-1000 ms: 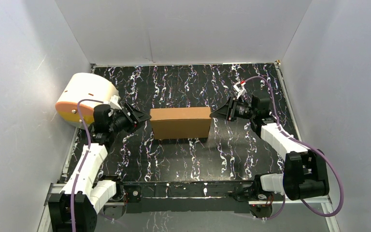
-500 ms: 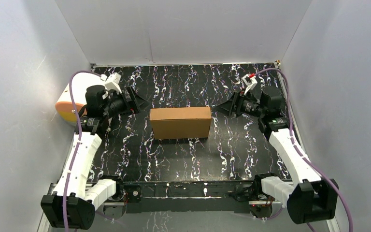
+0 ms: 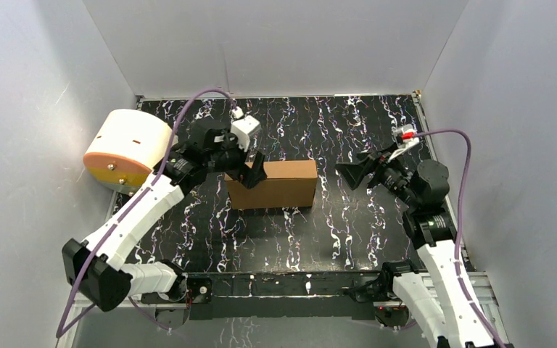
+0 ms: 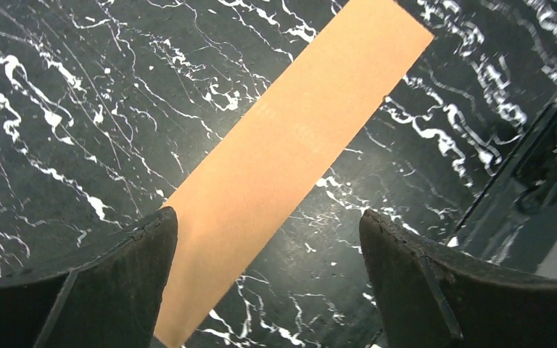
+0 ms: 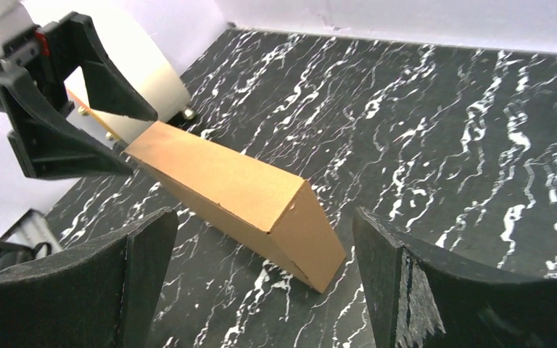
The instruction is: Fold the paper box
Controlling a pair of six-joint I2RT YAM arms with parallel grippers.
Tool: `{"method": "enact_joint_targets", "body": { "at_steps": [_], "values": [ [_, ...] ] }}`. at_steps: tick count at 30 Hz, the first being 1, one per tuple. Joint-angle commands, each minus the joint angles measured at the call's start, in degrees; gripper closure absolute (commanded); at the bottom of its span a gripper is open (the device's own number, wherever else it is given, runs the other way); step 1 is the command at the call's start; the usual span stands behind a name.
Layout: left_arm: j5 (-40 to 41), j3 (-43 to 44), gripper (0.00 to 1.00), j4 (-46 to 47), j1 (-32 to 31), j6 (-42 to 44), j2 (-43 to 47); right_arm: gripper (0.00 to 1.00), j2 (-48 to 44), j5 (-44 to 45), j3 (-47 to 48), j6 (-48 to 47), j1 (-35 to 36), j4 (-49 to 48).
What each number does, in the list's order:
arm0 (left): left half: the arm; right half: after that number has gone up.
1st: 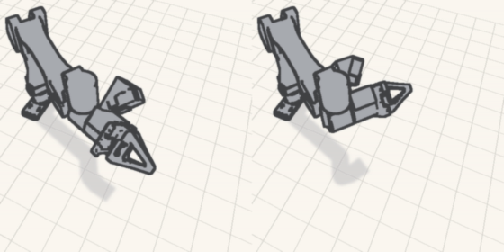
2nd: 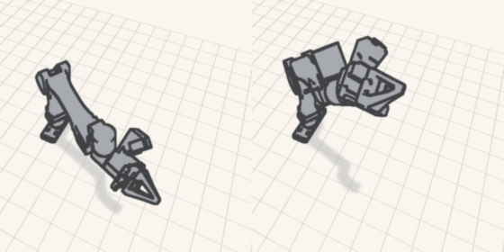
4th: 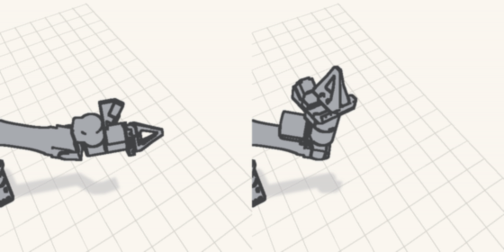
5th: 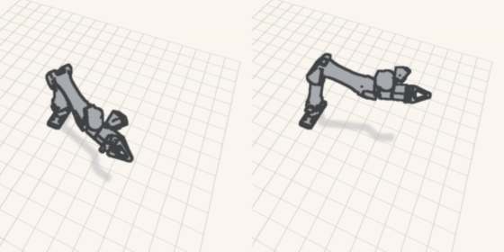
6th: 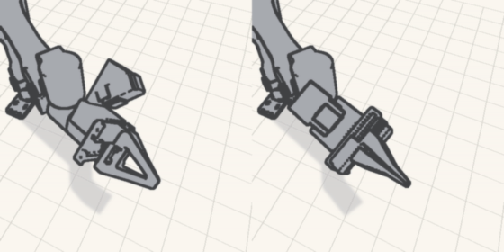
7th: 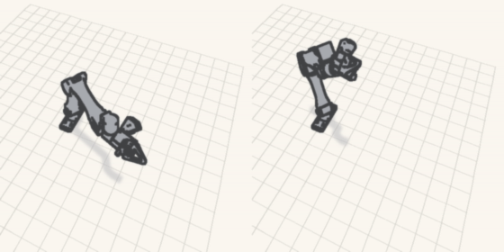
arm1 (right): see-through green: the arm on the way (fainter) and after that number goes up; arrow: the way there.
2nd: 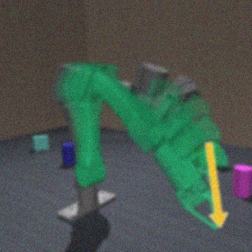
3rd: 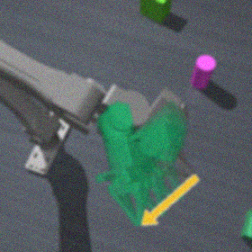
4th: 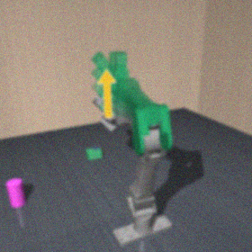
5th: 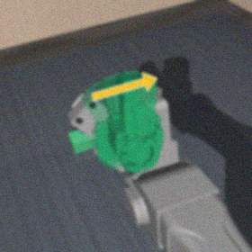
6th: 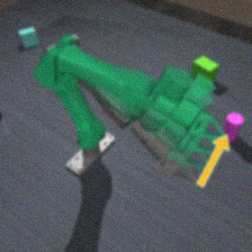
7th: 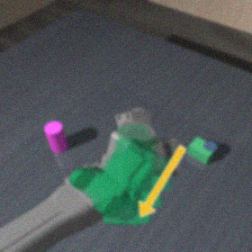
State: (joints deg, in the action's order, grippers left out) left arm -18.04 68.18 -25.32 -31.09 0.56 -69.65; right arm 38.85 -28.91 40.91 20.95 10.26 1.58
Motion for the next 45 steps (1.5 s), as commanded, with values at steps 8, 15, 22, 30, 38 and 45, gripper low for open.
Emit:
{"method": "enact_joint_targets", "body": {
  "at_steps": [8, 15, 22, 30, 38, 45],
  "values": [
    [2.63, 7.65, 0.06, -2.56, -6.65, 23.42, -9.51, 0.01, -4.93, 6.45, -1.75, -6.61, 0.08, 2.60],
    [-1.45, 8.24, 0.07, -4.71, -7.28, 27.53, -14.16, 0.01, -5.27, 7.28, -1.84, -8.96, 0.10, 4.09],
    [-3.50, 11.45, 0.18, -5.28, -7.76, 29.09, -18.56, 0.01, -5.90, 5.97, -2.13, -9.45, 0.03, 4.10],
    [2.97, 12.23, 0.45, -2.11, -10.56, 32.85, -16.75, 0.01, -7.03, 7.37, -2.17, -10.69, 0.09, 5.10],
    [13.98, 9.81, 0.55, 7.90, -13.98, 37.82, -13.49, 0.01, -8.54, 11.53, -1.70, -12.73, 0.09, 8.20],
    [22.39, -1.79, 0.54, 23.31, -17.69, 41.82, -11.70, 0.01, -10.86, 14.20, -2.50, -14.22, 0.11, 9.75]
  ]
}}
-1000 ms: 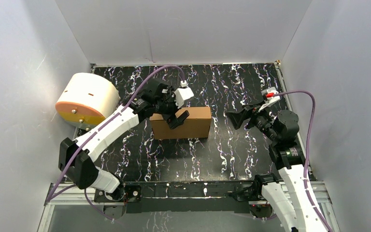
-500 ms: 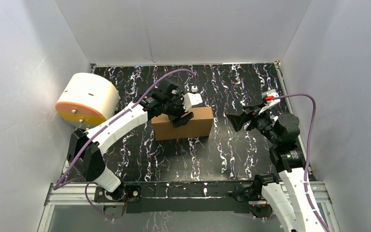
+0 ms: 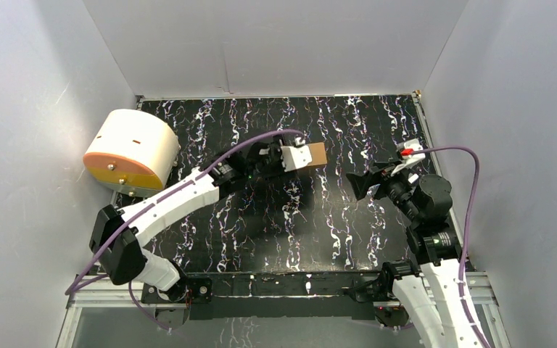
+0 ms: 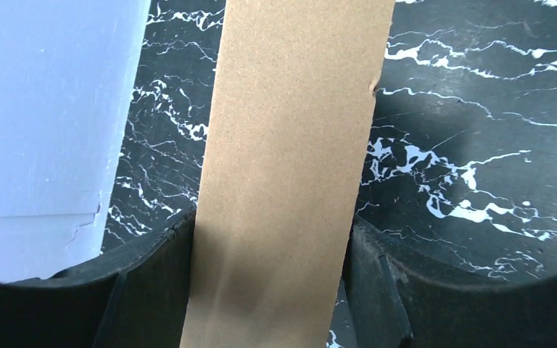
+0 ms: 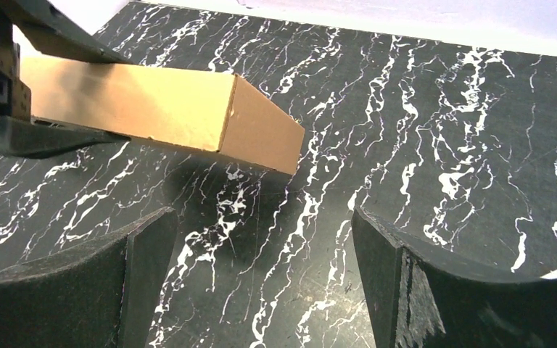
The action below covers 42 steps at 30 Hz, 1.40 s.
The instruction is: Fold the paper box
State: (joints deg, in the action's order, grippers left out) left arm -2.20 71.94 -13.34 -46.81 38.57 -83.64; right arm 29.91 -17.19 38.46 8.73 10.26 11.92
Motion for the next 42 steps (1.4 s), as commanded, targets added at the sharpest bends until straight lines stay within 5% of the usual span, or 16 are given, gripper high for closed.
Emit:
{"method": "enact_joint_targets", "body": {
  "at_steps": [1, 8, 12, 25, 33, 37, 42],
  "values": [
    [7.22, -7.05, 0.54, 12.77, -2.46, 4.22, 2.09, 0.01, -2.45, 2.53, -0.31, -2.15, 0.11, -0.71],
    [16.68, -18.48, 0.54, 27.61, -8.77, 8.92, 0.00, 0.01, -4.84, 3.07, -2.39, -3.00, 0.06, -0.91],
    [19.80, -25.85, 0.42, 35.65, -13.13, 9.14, 0.65, 0.01, -5.74, 3.31, -3.22, -3.03, 0.11, -1.68],
    [16.03, -33.48, 0.22, 34.41, -14.72, -6.51, -0.29, 0.01, -8.97, 7.00, -5.20, -3.28, 0.09, -2.61],
    [9.51, -29.30, 0.13, 23.94, -14.72, -12.60, 2.05, 0.01, -9.43, 8.49, -5.85, -3.30, 0.05, -2.93],
    [12.44, -27.33, 0.09, 22.98, -14.36, -18.51, 5.40, 0.01, -9.52, 9.55, -5.81, -3.46, 0.06, -2.80],
    [11.58, -24.15, 0.07, 19.90, -7.63, -28.21, 7.55, 0.02, -9.13, 9.89, -5.43, -3.76, 0.06, -2.46]
  ]
}}
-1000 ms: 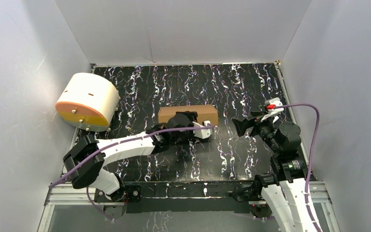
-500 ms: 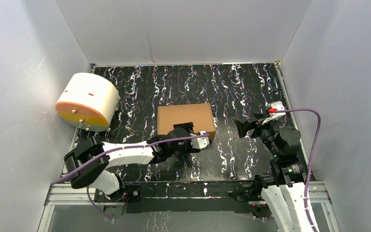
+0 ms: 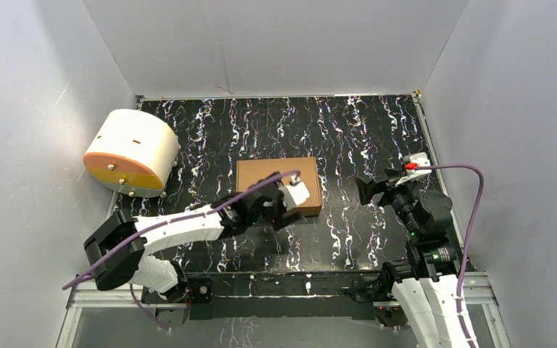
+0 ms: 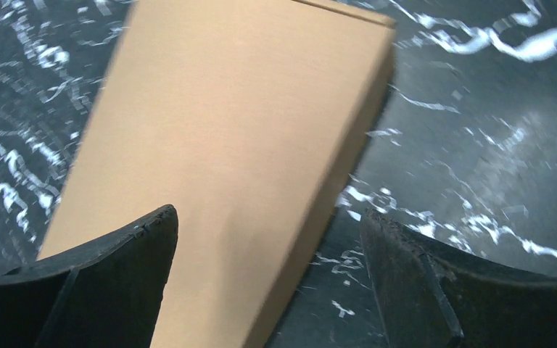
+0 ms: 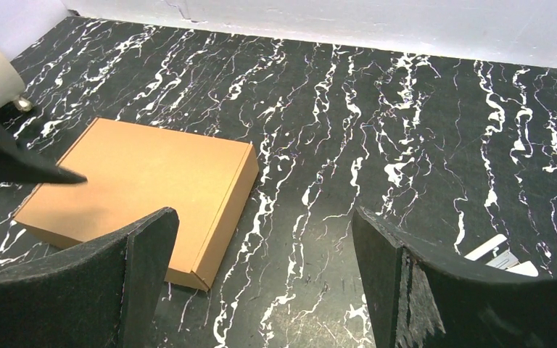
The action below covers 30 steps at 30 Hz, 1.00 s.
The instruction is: Fold the paper box
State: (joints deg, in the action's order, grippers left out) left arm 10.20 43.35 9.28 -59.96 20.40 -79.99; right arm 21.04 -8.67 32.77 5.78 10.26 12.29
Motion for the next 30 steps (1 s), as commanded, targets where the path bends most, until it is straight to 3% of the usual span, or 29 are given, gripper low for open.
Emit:
{"method": "enact_joint_targets", "body": {
  "at_steps": [1, 8, 15, 30],
  "values": [
    [-1.06, 5.17, 0.07, -3.52, 8.43, -12.98, 4.22, 0.01, -0.21, 1.49, 0.39, -0.98, 0.04, -2.70],
    [-5.29, 5.18, 0.07, -5.98, 23.87, -30.53, 9.26, 0.01, 0.22, 2.75, 1.25, -1.92, 0.10, -1.73],
    [-8.93, -1.83, 0.07, -6.96, 38.17, -42.30, 22.90, 0.01, -0.39, 5.57, 1.38, -3.27, 0.13, -1.29],
    [-0.24, -5.59, 0.06, -22.57, 40.54, -38.90, 60.21, 0.01, -2.46, 11.21, 0.63, -5.17, 0.15, -1.75]
  ]
}}
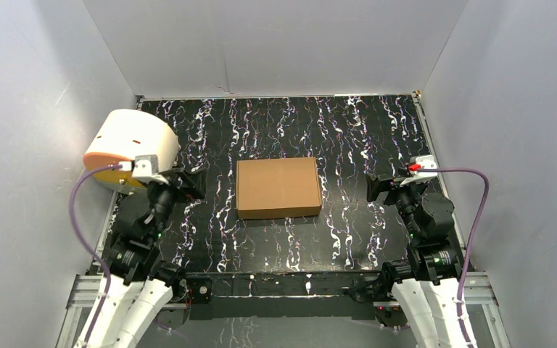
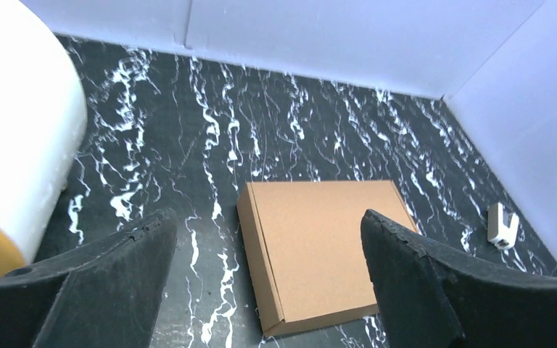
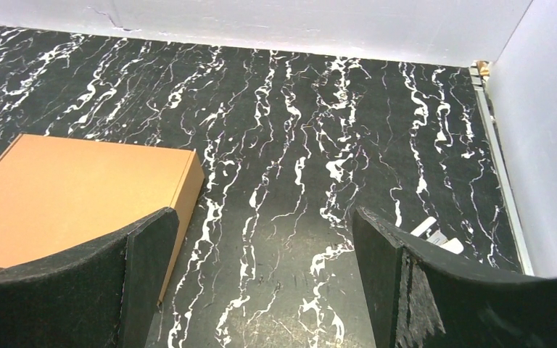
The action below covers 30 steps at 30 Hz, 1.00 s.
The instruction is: Fold the paper box
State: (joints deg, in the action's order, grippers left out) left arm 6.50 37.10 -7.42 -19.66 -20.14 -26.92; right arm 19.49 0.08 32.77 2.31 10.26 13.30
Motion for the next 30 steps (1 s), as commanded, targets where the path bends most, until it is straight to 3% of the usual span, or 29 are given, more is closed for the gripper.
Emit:
{"method": "enact_joint_targets", "body": {
  "at_steps": [1, 10, 30],
  "values": [
    [4.49, 0.60, 0.06, -6.68, 0.20, 1.94, 9.14, 0.01, -1.08, 3.04, 0.64, -1.91, 0.14, -2.75],
    [12.63, -4.56, 0.06, -4.79, 0.27, 2.65, 19.73, 0.02, -3.31, 5.01, -1.25, -2.12, 0.20, -4.22],
    [13.06, -4.67, 0.05, -4.22, 1.01, 2.59, 16.28, 0.01, -3.85, 2.47, -3.50, -2.22, 0.19, -6.41]
  ]
}}
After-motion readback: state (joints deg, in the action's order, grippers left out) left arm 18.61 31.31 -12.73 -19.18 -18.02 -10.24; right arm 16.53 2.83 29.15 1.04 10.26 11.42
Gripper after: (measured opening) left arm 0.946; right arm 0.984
